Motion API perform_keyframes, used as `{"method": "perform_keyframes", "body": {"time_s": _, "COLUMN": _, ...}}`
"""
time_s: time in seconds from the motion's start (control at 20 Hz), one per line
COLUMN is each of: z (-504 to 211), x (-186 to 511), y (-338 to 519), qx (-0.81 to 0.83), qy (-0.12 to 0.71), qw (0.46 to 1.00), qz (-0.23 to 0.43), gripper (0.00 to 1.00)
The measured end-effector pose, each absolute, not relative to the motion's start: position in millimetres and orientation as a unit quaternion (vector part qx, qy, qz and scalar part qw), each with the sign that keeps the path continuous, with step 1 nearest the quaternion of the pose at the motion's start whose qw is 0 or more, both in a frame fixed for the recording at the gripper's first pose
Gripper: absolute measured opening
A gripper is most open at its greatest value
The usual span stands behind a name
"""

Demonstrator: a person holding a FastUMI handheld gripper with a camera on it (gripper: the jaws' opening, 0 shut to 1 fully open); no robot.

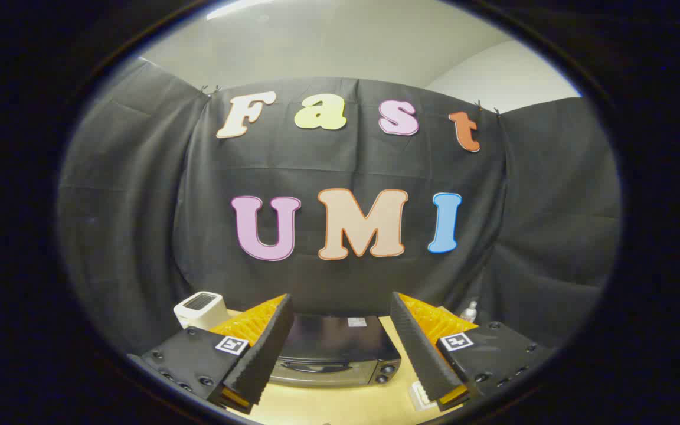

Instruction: Open the toaster oven, put the food inside, and close the toaster oven door.

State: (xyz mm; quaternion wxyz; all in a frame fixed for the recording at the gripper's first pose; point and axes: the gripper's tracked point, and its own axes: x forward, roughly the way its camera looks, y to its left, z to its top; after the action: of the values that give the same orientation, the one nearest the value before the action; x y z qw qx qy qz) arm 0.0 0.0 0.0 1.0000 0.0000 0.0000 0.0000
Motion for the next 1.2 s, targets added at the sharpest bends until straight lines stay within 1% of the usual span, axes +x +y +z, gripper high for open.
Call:
{"method": "perform_keyframes", "body": {"time_s": 0.35, "z": -4.4, "x": 4.1, "y": 0.7, "qx": -0.009, "qy": -0.005, "qw": 1.000, "qz": 0.000, "gripper": 1.00}}
{"method": "perform_keyframes", "body": {"time_s": 0.7, "z": -27.4, "x": 21.3, "y": 7.5, "qx": -0.004, "qy": 0.005, "qw": 1.000, "qz": 0.006, "gripper": 1.00}}
{"method": "perform_keyframes", "body": {"time_s": 1.05, "z": -62.9, "x": 43.4, "y": 47.6, "qx": -0.004, "qy": -0.015, "qw": 0.999, "qz": 0.040, "gripper": 1.00}}
{"method": "perform_keyframes", "body": {"time_s": 1.2, "z": -99.9, "x": 57.3, "y": 62.2, "qx": 0.011, "qy": -0.019, "qw": 0.999, "qz": 0.047, "gripper": 1.00}}
